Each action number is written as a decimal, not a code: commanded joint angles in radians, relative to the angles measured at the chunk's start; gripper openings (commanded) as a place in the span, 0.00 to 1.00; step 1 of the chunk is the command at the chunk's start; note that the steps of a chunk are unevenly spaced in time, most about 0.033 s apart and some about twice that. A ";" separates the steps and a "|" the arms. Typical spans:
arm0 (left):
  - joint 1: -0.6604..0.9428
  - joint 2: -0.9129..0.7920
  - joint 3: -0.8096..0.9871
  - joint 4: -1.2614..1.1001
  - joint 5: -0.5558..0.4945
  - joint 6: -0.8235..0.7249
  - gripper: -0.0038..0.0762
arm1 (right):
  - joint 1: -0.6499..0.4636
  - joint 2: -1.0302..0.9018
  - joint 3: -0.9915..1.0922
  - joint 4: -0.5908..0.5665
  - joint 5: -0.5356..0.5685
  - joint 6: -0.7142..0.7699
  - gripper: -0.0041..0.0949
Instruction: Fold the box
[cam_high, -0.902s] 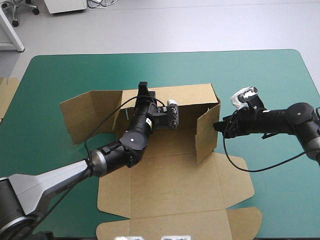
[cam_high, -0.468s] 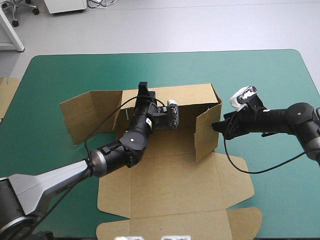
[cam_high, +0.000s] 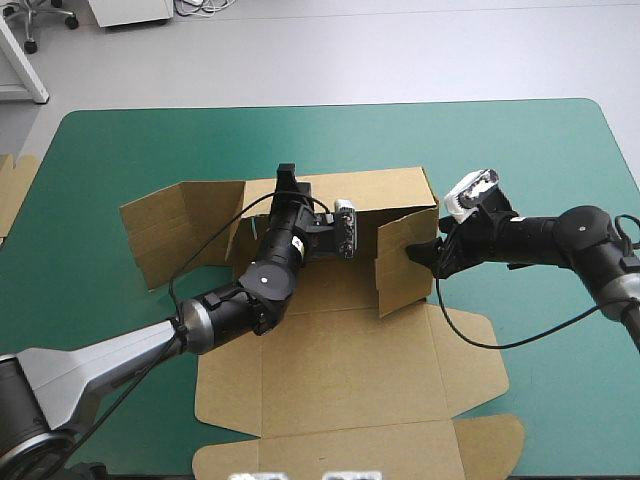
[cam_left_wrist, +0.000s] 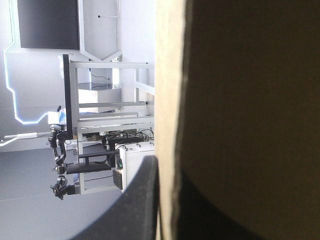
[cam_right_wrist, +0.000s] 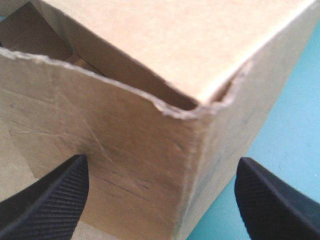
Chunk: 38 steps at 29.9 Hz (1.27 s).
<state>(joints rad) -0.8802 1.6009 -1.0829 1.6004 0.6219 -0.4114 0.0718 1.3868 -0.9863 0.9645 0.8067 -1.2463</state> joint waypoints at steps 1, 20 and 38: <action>-0.008 -0.041 -0.023 0.024 -0.017 -0.015 0.03 | 0.038 -0.031 -0.024 0.027 -0.075 0.033 0.79; -0.008 -0.039 -0.025 0.110 -0.019 -0.015 0.03 | 0.100 0.026 -0.024 -0.025 -0.156 0.209 0.67; -0.008 -0.039 -0.045 0.114 -0.056 -0.015 0.03 | 0.100 0.026 -0.024 0.130 -0.303 0.158 0.65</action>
<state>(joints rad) -0.8775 1.6009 -1.0943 1.6755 0.6126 -0.4156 0.1713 1.4463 -0.9790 0.9850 0.5741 -1.0747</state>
